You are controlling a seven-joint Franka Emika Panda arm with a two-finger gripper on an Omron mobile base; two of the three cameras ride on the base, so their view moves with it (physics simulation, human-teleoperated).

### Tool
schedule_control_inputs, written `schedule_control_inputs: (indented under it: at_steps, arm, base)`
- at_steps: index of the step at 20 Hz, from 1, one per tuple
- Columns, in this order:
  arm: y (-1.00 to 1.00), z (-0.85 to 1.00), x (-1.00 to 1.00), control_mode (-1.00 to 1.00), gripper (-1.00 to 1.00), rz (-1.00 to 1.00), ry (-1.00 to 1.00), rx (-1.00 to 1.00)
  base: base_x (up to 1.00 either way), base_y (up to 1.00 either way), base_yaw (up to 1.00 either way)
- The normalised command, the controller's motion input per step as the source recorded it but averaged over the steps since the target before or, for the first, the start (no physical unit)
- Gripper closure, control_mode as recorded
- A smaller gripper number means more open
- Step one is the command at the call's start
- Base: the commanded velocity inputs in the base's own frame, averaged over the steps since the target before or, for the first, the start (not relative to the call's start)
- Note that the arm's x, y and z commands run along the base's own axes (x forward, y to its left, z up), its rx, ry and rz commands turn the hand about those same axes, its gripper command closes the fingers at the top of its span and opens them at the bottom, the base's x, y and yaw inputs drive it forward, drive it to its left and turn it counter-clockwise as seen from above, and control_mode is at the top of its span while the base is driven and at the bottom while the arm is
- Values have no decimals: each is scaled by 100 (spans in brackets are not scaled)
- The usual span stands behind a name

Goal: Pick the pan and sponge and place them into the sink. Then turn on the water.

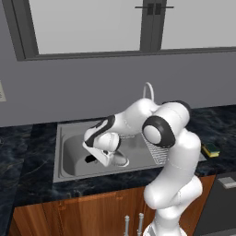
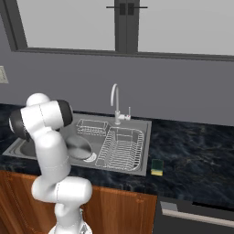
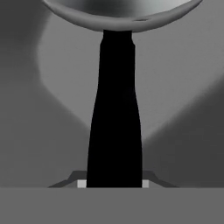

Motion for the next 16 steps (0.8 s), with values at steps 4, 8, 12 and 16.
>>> schedule_control_inputs:
  at_steps: [4, 8, 12, 16]
  arm:
    - [-2, -27, 22, -100, 100, -2, 0, 8]
    - [-2, -30, 21, -100, 100, -2, 0, 8]
    - [-1, -32, 23, -100, 100, -2, 0, 8]
    - [0, -33, 23, -100, 100, -2, 0, 7]
  base:
    - [0, 0, 0]
    - [0, 0, 0]
    - [0, 0, 0]
    - [0, 0, 0]
